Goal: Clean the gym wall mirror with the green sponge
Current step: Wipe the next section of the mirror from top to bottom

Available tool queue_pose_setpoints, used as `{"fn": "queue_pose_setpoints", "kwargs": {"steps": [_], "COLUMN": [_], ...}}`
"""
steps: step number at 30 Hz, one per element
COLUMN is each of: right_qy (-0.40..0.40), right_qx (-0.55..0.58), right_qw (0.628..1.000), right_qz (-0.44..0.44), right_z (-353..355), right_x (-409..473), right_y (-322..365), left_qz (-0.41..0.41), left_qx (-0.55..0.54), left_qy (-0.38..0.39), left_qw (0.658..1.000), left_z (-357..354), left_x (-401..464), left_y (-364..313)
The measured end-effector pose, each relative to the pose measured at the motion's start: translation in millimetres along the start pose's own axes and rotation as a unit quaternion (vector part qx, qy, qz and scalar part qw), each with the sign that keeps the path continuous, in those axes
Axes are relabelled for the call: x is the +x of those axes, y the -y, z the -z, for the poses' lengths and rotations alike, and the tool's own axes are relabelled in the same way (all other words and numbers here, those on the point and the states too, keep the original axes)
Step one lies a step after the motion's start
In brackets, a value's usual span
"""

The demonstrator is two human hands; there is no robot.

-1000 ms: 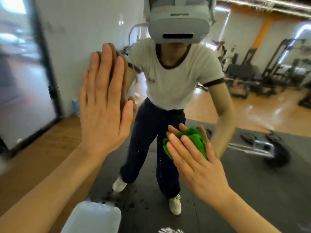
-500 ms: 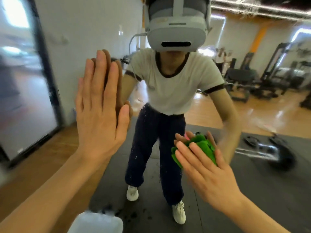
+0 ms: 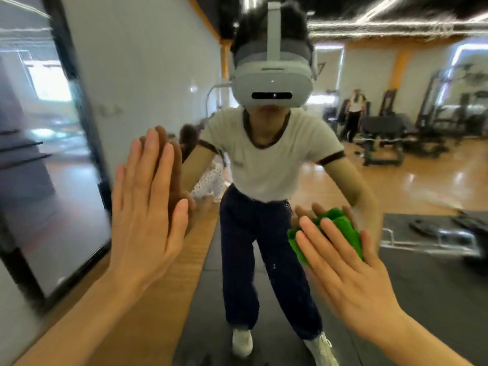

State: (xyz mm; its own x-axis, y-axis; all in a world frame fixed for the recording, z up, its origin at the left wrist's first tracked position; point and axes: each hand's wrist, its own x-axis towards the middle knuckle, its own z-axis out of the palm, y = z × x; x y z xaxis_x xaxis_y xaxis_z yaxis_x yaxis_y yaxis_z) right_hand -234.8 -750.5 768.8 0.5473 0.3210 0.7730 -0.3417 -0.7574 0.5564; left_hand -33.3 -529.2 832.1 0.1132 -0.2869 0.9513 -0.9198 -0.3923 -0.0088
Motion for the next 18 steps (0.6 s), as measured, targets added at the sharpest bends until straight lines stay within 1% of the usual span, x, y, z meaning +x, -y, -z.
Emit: {"fn": "queue_pose_setpoints", "kwargs": {"steps": [1, 2, 5, 6, 7, 8, 9, 12, 13, 14, 15, 16, 18], "right_qy": [-0.018, -0.044, -0.132, -0.154, -0.158, -0.146, -0.114, 0.003, 0.022, 0.021, 0.008, -0.016, -0.078], "right_qx": [0.005, 0.016, 0.047, 0.048, 0.044, 0.037, 0.033, 0.015, 0.010, 0.003, 0.000, 0.006, 0.025], "right_qw": [1.000, 0.999, 0.977, 0.968, 0.964, 0.966, 0.975, 0.998, 0.999, 1.000, 1.000, 1.000, 0.990], "right_qz": [-0.003, -0.027, -0.158, -0.193, -0.211, -0.208, -0.187, -0.062, -0.022, 0.003, 0.007, -0.014, -0.113], "right_z": [4.1, 8.9, 18.2, 17.4, 16.3, 12.2, 5.7, -8.3, -7.5, -4.3, -0.3, 4.4, 14.1], "right_x": [19.5, 47.3, 130.4, 143.6, 147.2, 138.8, 118.1, 35.3, 21.5, 22.7, 37.0, 60.9, 123.7], "right_y": [-7.1, -16.5, -38.6, -36.4, -27.9, -13.7, 5.3, 49.9, 51.8, 46.7, 36.9, 24.8, -1.4], "left_qz": [-0.004, -0.007, -0.011, -0.011, -0.012, -0.015, -0.020, -0.032, -0.033, -0.035, -0.038, -0.041, -0.041], "left_qx": [0.005, 0.008, 0.014, 0.016, 0.017, 0.017, 0.016, 0.010, 0.010, 0.011, 0.013, 0.014, 0.020], "left_qy": [-0.003, -0.007, -0.018, -0.019, -0.018, -0.017, -0.015, -0.012, -0.011, -0.010, -0.009, -0.009, -0.009], "left_qw": [1.000, 1.000, 1.000, 1.000, 1.000, 1.000, 1.000, 0.999, 0.999, 0.999, 0.999, 0.999, 0.999], "left_z": [-0.1, -0.7, -4.0, -5.0, -5.7, -6.2, -6.4, -6.5, -6.3, -6.1, -6.1, -6.1, -5.7], "left_x": [0.2, 0.5, 0.5, 0.2, -0.7, -1.7, -2.0, -1.9, -2.0, -2.7, -3.3, -3.9, -3.7], "left_y": [4.4, 6.6, 7.2, 7.7, 8.5, 9.5, 10.4, 12.2, 12.7, 13.3, 13.9, 14.4, 15.2]}}
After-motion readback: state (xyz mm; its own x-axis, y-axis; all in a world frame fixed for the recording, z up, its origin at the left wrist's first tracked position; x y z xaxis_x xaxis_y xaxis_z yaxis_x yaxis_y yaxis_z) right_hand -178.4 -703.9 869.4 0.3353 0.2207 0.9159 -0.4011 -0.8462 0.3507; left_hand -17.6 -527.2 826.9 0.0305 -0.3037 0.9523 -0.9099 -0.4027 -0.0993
